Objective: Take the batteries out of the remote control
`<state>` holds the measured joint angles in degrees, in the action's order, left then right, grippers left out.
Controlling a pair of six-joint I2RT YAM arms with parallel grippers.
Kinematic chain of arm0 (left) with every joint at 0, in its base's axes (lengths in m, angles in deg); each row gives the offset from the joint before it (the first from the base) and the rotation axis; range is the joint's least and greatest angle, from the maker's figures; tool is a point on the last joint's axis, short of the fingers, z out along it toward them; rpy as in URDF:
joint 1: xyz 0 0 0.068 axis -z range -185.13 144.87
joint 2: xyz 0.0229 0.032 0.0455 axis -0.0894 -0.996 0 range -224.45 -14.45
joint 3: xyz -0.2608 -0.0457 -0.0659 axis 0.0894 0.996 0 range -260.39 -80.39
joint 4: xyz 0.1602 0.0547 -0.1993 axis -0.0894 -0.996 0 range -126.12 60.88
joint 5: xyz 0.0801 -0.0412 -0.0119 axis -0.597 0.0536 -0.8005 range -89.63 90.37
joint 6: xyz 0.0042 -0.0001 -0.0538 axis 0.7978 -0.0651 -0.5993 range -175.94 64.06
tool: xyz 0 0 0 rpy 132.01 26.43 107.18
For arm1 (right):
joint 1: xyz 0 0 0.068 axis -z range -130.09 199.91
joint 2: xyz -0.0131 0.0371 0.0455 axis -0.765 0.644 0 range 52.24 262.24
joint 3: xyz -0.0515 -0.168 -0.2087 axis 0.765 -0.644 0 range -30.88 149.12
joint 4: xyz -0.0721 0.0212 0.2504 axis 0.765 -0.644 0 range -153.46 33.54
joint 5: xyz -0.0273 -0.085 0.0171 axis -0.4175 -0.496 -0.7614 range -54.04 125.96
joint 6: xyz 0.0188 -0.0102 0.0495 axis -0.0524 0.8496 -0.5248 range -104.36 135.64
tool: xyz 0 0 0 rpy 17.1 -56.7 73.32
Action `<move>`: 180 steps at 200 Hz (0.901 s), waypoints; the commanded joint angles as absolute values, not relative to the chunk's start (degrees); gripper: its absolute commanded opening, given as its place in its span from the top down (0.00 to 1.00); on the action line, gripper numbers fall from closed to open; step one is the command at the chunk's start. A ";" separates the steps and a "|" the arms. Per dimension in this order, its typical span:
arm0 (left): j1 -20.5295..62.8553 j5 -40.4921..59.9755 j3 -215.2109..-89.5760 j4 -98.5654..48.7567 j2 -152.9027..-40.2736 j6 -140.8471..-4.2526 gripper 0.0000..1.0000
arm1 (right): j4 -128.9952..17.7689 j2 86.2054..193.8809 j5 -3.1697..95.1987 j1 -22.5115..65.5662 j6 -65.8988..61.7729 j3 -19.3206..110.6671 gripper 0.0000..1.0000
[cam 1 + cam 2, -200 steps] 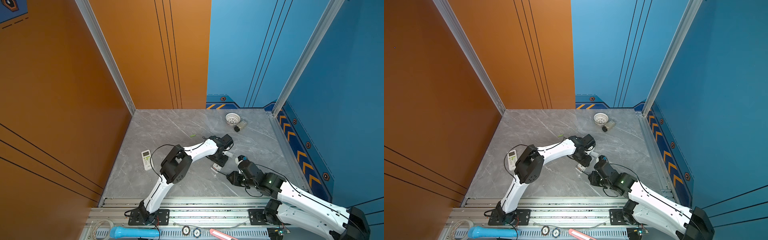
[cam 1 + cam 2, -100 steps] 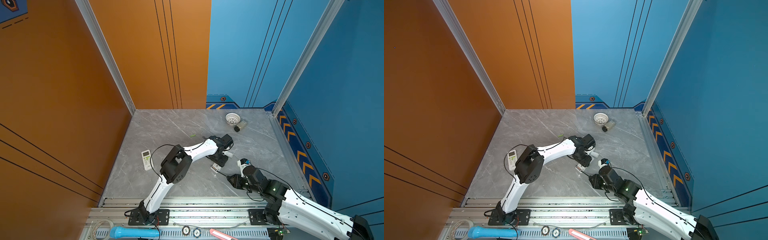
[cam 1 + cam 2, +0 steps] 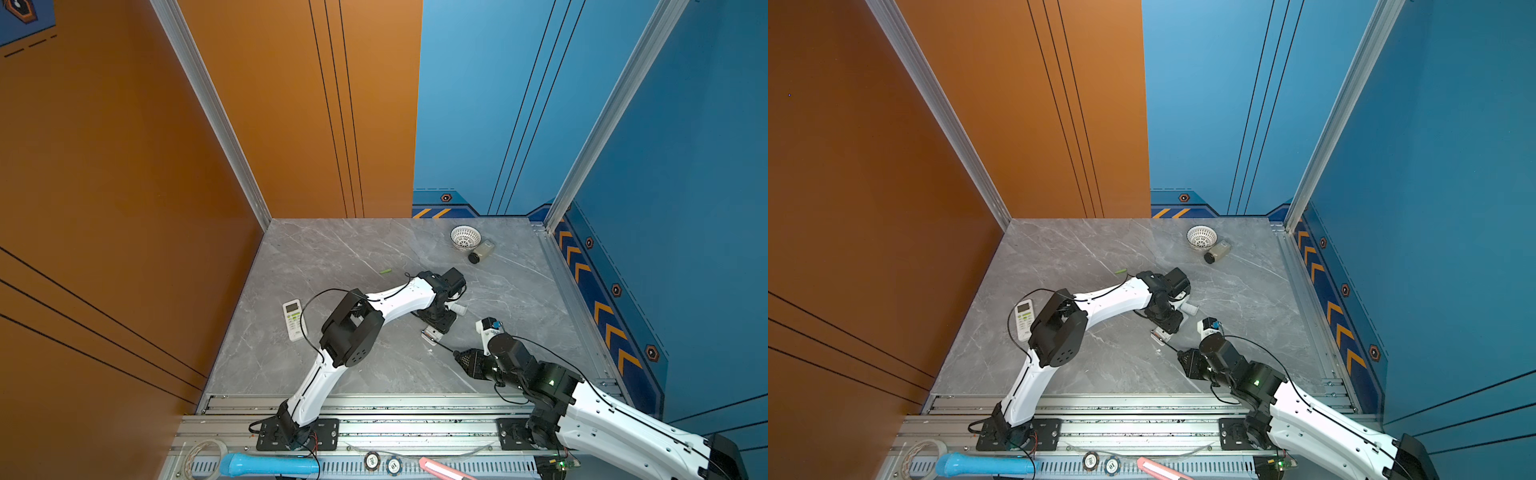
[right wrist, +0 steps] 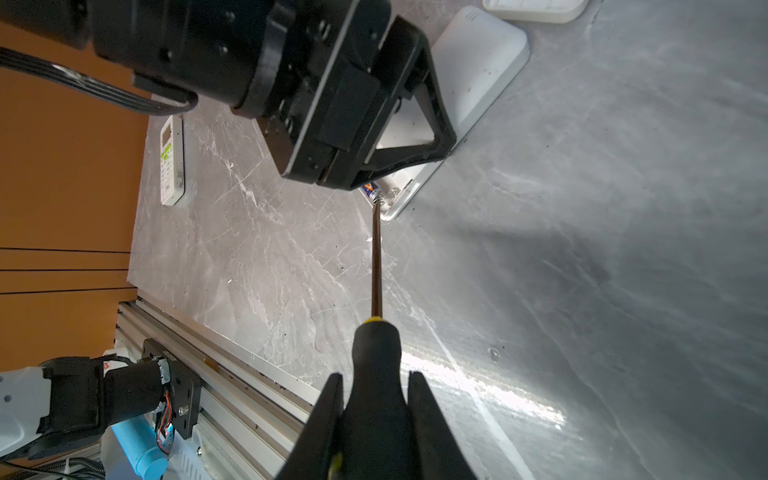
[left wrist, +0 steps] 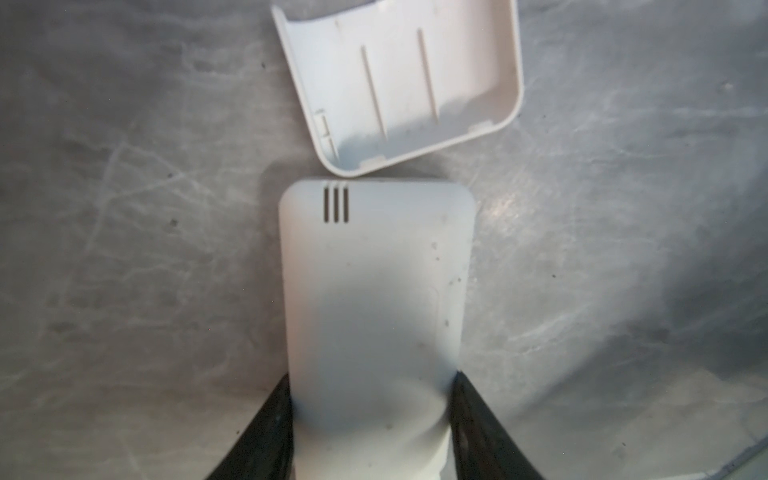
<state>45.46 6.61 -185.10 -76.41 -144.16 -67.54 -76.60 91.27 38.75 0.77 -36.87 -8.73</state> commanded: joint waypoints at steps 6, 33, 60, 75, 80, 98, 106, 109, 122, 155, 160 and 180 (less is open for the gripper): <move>44.91 8.51 -185.05 -77.14 -146.37 -69.49 0.97 | -71.73 89.60 38.93 0.00 -35.95 -6.65 1.00; 43.85 8.38 -185.62 -77.09 -146.50 -69.48 0.97 | -72.54 89.35 38.81 -0.10 -35.96 -6.36 1.00; 43.03 7.71 -186.16 -77.20 -146.54 -69.17 0.97 | -74.02 88.66 38.43 -0.19 -35.98 -5.74 1.00; 42.27 7.01 -186.39 -77.04 -146.50 -69.39 0.97 | -75.00 87.80 38.20 -0.21 -36.09 -5.67 1.00; 41.95 6.74 -186.59 -77.06 -146.52 -69.47 0.97 | -75.02 87.59 38.14 -0.23 -36.12 -5.74 1.00; 41.12 5.41 -187.39 -77.04 -146.83 -69.78 0.97 | -75.01 86.96 37.91 -0.18 -36.31 -5.77 1.00; 40.72 5.31 -187.89 -77.01 -147.00 -69.96 0.97 | -74.93 87.09 37.99 -0.19 -36.31 -5.82 1.00; 40.53 5.35 -188.08 -76.99 -147.10 -70.00 0.97 | -74.90 87.15 38.03 -0.19 -36.31 -5.75 1.00; 39.96 4.01 -188.80 -76.96 -147.27 -70.26 0.97 | -74.81 87.66 37.92 -0.18 -36.31 -5.74 1.00; 39.16 3.65 -189.35 -75.96 -146.85 -70.85 0.97 | -74.62 89.65 36.14 0.53 -37.44 -4.76 1.00; 39.33 3.46 -189.35 -75.93 -146.79 -70.64 0.97 | -74.69 90.43 36.14 0.83 -37.70 -4.26 1.00; 39.77 3.47 -188.70 -75.17 -146.19 -70.43 0.97 | -77.21 94.53 35.97 1.31 -36.81 -1.17 1.00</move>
<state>39.47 5.50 -187.85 -76.00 -145.64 -70.36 -76.41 91.20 37.57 0.79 -36.94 -5.73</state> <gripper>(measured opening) 0.531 0.259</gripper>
